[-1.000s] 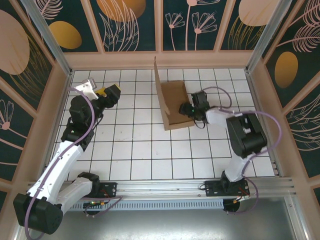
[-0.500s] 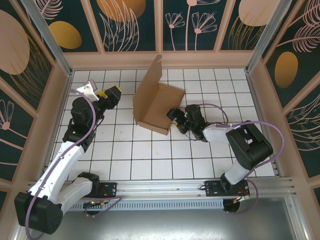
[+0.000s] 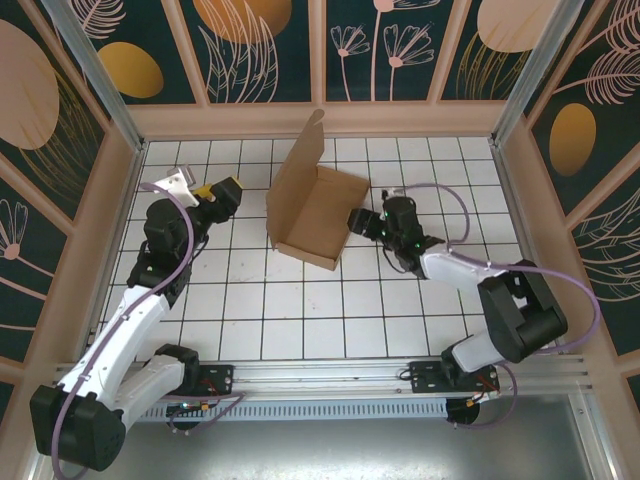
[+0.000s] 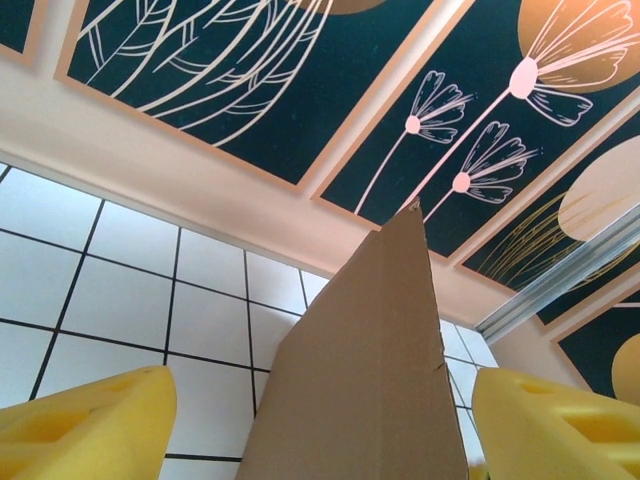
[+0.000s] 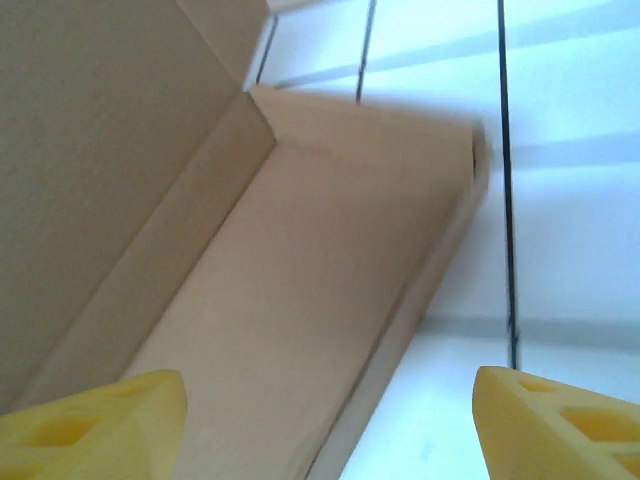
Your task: Fold the paper box
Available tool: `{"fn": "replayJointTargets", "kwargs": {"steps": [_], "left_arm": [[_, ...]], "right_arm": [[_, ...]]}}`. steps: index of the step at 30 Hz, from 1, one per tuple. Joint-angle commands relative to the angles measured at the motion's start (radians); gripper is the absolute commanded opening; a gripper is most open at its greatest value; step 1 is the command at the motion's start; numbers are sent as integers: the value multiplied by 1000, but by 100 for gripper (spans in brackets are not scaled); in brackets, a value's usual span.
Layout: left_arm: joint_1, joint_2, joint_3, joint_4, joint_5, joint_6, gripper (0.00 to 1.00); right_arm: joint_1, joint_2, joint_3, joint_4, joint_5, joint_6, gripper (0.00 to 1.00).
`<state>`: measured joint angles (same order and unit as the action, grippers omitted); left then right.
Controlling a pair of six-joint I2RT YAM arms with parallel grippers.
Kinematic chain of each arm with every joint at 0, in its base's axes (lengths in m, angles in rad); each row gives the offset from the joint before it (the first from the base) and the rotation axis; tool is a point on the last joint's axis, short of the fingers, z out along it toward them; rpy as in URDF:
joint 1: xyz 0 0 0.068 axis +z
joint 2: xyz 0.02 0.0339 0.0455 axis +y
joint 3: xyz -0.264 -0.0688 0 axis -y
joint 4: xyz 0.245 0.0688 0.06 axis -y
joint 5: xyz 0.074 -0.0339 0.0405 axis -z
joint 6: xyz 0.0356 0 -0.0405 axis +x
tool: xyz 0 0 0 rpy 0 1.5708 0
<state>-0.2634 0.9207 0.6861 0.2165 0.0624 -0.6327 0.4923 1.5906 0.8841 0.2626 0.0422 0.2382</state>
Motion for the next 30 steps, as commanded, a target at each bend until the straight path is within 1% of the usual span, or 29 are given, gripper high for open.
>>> {"fn": "replayJointTargets", "kwargs": {"steps": [1, 2, 5, 10, 13, 15, 16, 18, 19, 21, 24, 26, 30], "left_arm": [[3, -9, -27, 68, -10, 43, 77], [3, -11, -34, 72, -9, 47, 77], [3, -20, -52, 86, -13, 49, 77], [3, -18, -48, 86, -9, 65, 77], [3, -10, -51, 97, 0, 62, 76], [3, -1, -50, 102, 8, 59, 75], [3, 3, -50, 106, 12, 57, 75], [4, 10, -49, 110, 17, 53, 73], [3, 13, -49, 114, 23, 51, 73], [3, 17, -50, 119, 27, 50, 72], [3, 17, -50, 123, 28, 45, 71], [3, 18, -52, 123, 29, 39, 70], [3, 20, -51, 128, 37, 23, 70]], "right_arm": [[-24, 123, 132, -23, 54, -455, 76], [-31, 168, 186, -30, 27, -522, 75], [-47, 313, 357, -80, -15, -636, 79], [-58, 532, 636, -202, -58, -688, 80], [-57, 637, 762, -282, -77, -706, 77], [-57, 686, 811, -326, -86, -715, 73], [-57, 704, 822, -340, -82, -720, 70], [-55, 723, 831, -359, -64, -725, 60], [-54, 727, 829, -370, -60, -727, 53], [-52, 711, 806, -380, -55, -727, 41], [-45, 647, 721, -363, -53, -710, 24], [-27, 592, 647, -353, -22, -686, 17], [17, 531, 535, -368, 122, -651, 9]]}}
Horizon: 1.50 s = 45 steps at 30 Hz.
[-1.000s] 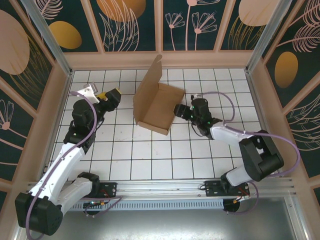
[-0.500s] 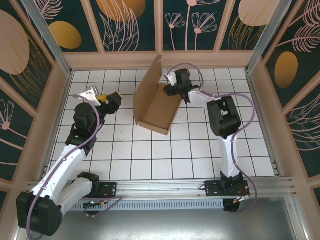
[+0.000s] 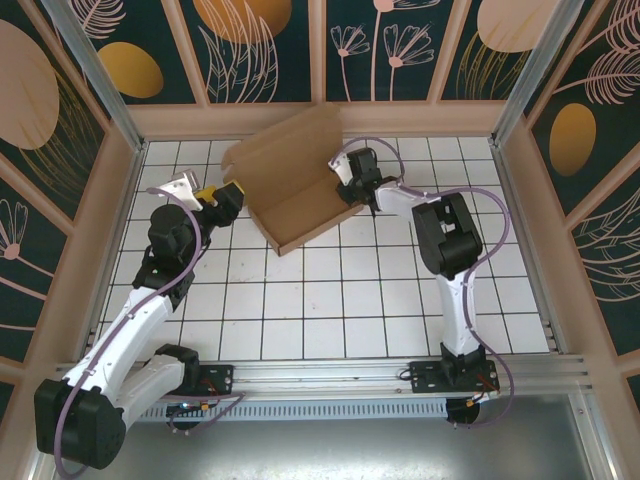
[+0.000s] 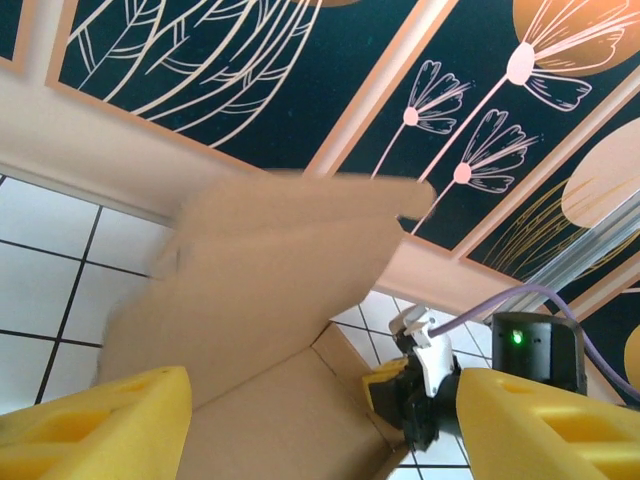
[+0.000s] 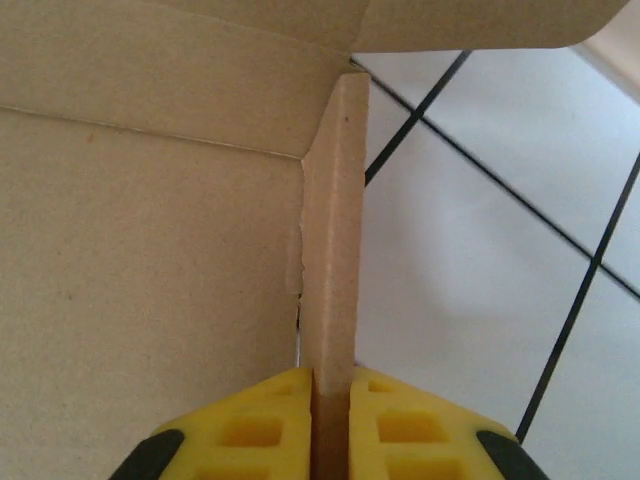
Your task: Fold the paper box
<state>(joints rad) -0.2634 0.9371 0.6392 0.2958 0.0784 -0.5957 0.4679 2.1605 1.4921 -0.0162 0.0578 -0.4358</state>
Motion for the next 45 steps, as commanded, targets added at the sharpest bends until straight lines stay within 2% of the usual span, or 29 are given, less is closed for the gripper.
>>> {"fn": "replayJointTargets", "kwargs": {"steps": [1, 4, 8, 12, 14, 17, 19, 21, 23, 26, 30, 37, 38, 40, 42, 45], "left_arm": [[4, 3, -5, 50, 22, -19, 70], [4, 5, -11, 54, 23, -34, 70], [3, 6, -12, 63, 38, -46, 70], [4, 2, -18, 71, 49, -60, 71], [3, -1, -19, 71, 50, -59, 71], [4, -1, -24, 73, 55, -66, 71], [4, -1, -27, 78, 61, -73, 71], [3, -3, -30, 81, 63, -75, 71], [4, -9, -30, 80, 60, -73, 72], [4, -15, -31, 77, 56, -73, 72], [4, -19, -35, 79, 58, -79, 72], [4, -21, -39, 85, 66, -91, 72], [3, -21, -39, 87, 70, -94, 72], [3, -26, -41, 86, 68, -94, 72], [4, -26, -42, 86, 67, -94, 72], [4, -16, -39, 85, 65, -93, 72]], "right_arm": [[51, -52, -96, -100, 137, 46, 7], [60, -106, -179, -102, 186, 121, 5], [72, -172, -248, -137, 243, 233, 6], [74, -241, -289, -213, 127, 380, 11], [74, -278, -314, -243, 38, 429, 17], [74, -319, -325, -292, 1, 455, 36], [64, -332, -311, -331, -21, 468, 44], [46, -338, -290, -361, -32, 490, 49], [33, -334, -267, -384, -38, 505, 50], [26, -295, -223, -416, -77, 513, 48], [30, -220, -172, -444, -47, 519, 39], [51, -111, -99, -463, 70, 541, 25], [52, -98, -87, -476, 92, 551, 22], [63, -82, -70, -504, 166, 557, 9], [74, -87, -74, -513, 257, 548, 3], [96, -100, -80, -532, 318, 551, 2]]}}
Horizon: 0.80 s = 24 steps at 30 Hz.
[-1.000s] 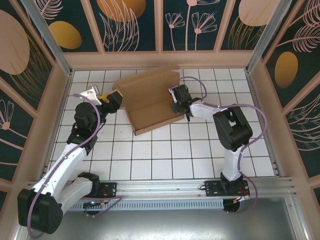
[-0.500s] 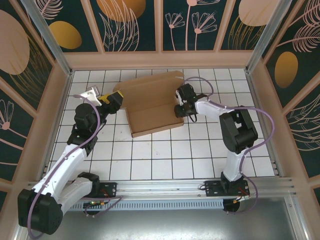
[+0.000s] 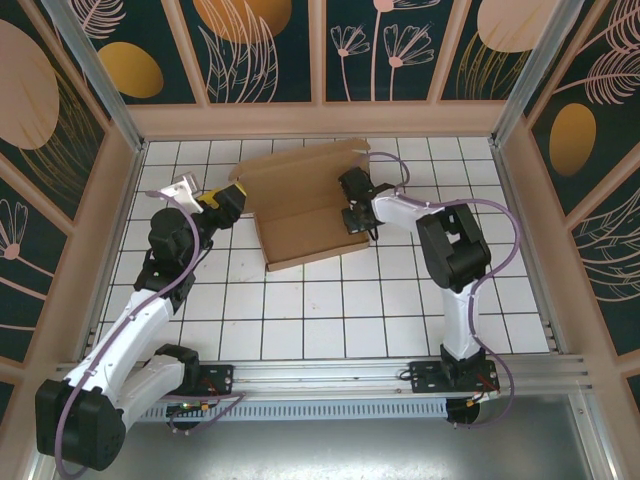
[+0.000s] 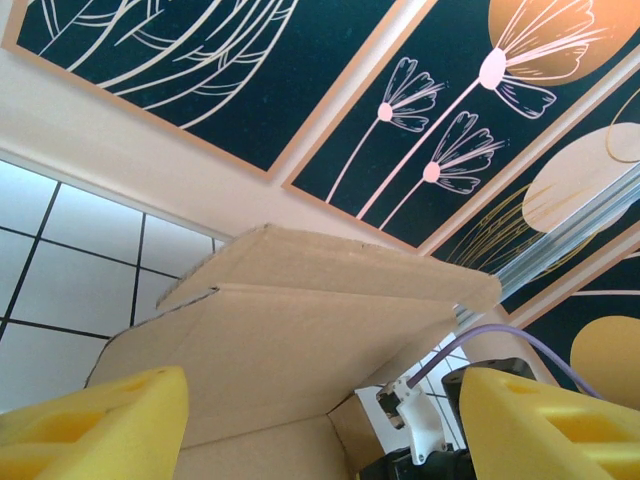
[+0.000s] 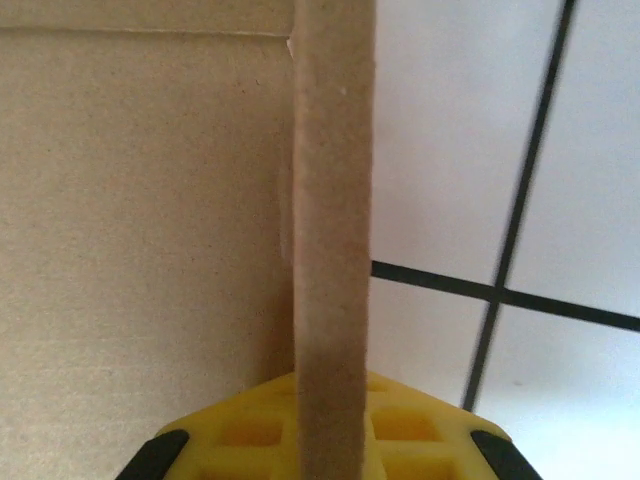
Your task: Fold the paper box
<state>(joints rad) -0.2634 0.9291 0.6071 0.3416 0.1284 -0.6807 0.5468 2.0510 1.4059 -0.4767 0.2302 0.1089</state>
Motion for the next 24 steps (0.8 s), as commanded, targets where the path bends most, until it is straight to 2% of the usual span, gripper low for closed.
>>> {"fn": "replayJointTargets", "kwargs": {"steps": [1, 3, 6, 9, 11, 15, 17, 19, 21, 22, 24], "left_arm": [[3, -6, -7, 40, 14, -8, 72], [3, -2, -6, 40, 12, -5, 71], [3, 3, 0, 30, 1, 14, 72], [3, 2, 16, 2, -5, 68, 74], [3, -2, 37, -36, -25, 108, 76], [3, 0, 89, -133, -116, 147, 78], [4, -13, 85, -113, -33, 240, 80], [4, -20, 82, -113, -49, 251, 81], [3, -27, 65, -97, -97, 238, 83], [4, -29, 52, -86, -108, 254, 82], [3, -24, 28, -65, -129, 275, 84]], "right_arm": [[18, 4, 0, -73, 151, 12, 2], [17, -8, -14, -70, 156, 24, 5], [16, -48, -42, -39, 130, 40, 20], [16, -175, -110, 64, 87, 39, 41], [11, -290, -172, 152, 53, 22, 46], [-23, -536, -322, 386, -63, -16, 49], [-37, -643, -403, 536, -138, -40, 47], [-38, -747, -543, 778, -239, -128, 42], [-30, -816, -709, 1060, -232, -196, 38], [-35, -832, -759, 1146, -240, -211, 37], [-51, -823, -742, 1119, -304, -297, 46]]}}
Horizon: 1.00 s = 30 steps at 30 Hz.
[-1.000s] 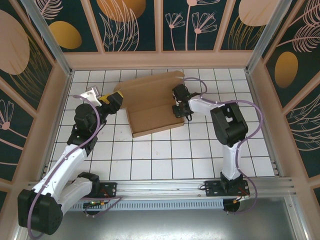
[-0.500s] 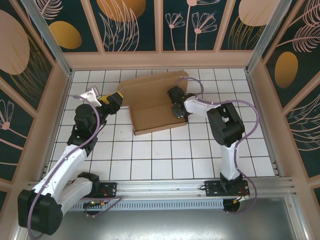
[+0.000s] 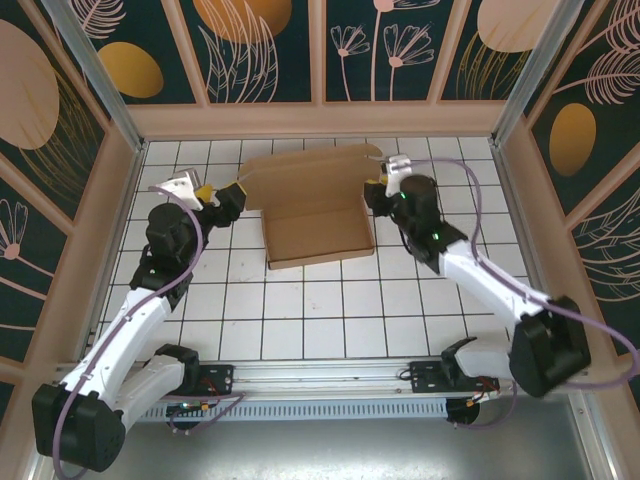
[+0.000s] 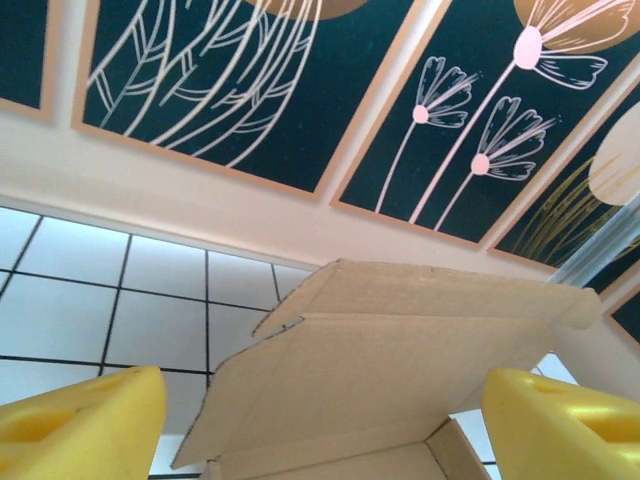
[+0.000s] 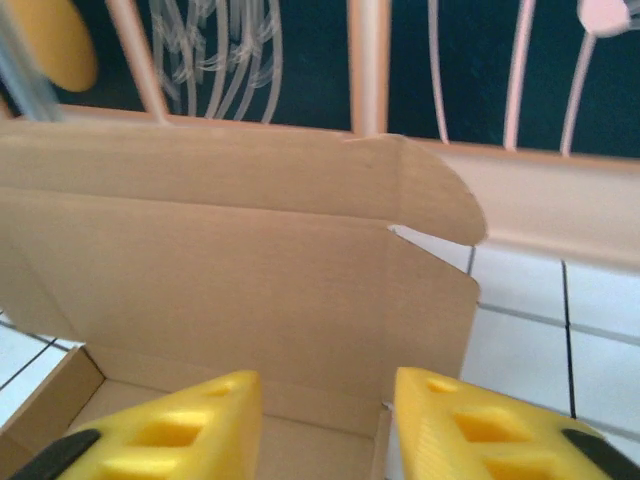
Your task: Fold the paper box
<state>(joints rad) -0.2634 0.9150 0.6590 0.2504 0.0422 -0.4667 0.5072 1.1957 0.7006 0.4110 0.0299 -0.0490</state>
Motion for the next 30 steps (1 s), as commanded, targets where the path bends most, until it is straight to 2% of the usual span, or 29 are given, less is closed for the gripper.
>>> {"fn": "replayJointTargets", "kwargs": {"steps": [1, 3, 5, 7, 9, 12, 18, 23, 25, 30], "left_arm": [[4, -2, -23, 16, -32, 97, 87], [3, 26, -45, 27, -5, 149, 86], [4, 38, -110, 118, 3, 190, 81], [8, 74, -136, 169, -21, 215, 80], [15, 137, -128, 207, -27, 241, 80], [55, 224, -126, 290, 37, 241, 81], [128, 348, -140, 422, 86, 260, 83], [145, 470, -94, 472, 230, 314, 83], [145, 509, -77, 501, 249, 311, 83], [145, 592, -8, 507, 295, 299, 79]], "right_arm": [[-20, 55, -15, 217, -111, -166, 50], [-66, 94, 3, 207, -211, -229, 52], [-122, 126, 9, 232, -270, -288, 52], [-207, 151, -37, 350, -384, -339, 52], [-322, 212, -31, 424, -599, -342, 52], [-402, 320, 54, 395, -746, -337, 52], [-433, 476, 180, 355, -834, -354, 57], [-436, 595, 286, 357, -883, -327, 57], [-433, 631, 314, 365, -899, -319, 57], [-415, 694, 421, 188, -915, -444, 54]]}}
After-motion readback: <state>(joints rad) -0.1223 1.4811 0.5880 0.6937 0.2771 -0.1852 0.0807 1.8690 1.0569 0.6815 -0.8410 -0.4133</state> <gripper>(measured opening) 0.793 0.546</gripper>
